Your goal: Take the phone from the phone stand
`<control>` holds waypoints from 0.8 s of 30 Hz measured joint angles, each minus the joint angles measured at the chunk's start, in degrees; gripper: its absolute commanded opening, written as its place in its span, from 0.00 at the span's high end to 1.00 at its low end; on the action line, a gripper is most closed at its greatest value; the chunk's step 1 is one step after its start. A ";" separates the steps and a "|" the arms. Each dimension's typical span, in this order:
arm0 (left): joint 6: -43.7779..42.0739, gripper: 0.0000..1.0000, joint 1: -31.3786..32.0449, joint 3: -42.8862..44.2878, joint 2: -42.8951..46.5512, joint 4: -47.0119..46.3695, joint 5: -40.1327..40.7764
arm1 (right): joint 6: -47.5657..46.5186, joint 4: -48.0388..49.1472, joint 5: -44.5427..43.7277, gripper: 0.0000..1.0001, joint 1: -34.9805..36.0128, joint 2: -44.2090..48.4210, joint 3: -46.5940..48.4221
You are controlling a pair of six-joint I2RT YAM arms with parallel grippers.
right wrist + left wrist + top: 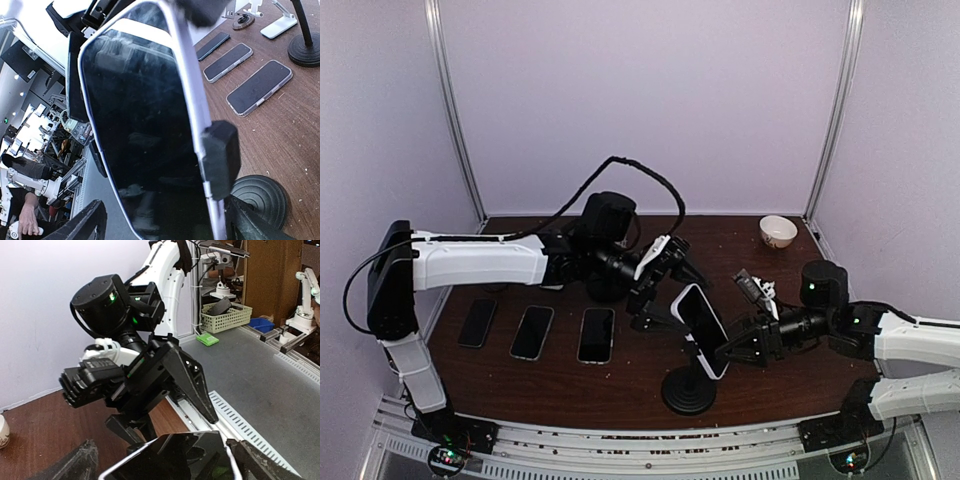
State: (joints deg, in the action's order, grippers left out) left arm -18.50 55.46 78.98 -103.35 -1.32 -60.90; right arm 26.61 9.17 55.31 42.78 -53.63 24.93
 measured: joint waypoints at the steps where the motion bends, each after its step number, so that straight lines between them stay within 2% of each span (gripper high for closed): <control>1: 0.20 0.02 -0.02 -0.35 0.55 -0.37 1.18 | -0.20 -0.28 -0.17 0.17 0.00 0.00 0.00; 9: 4.83 0.02 -0.11 -3.50 8.09 -2.47 10.05 | -0.98 -2.16 -1.79 0.17 0.00 0.42 0.00; 13: 8.81 0.02 -0.24 -8.15 14.82 -3.63 16.87 | -1.05 -2.54 -2.73 0.17 0.00 1.18 0.00; 19: 23.12 0.02 -0.31 -13.09 24.59 -1.07 42.23 | -1.40 -3.58 -4.48 0.15 -0.02 3.23 0.00; 24: 35.54 0.02 -0.42 -13.79 31.52 5.66 57.11 | -1.27 -3.72 -5.92 0.14 -0.79 5.31 0.00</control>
State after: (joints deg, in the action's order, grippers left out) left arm 17.04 55.05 65.19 -71.83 4.34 -3.79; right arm 25.34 5.45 49.39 42.00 -48.31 24.93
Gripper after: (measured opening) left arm 0.978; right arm 0.850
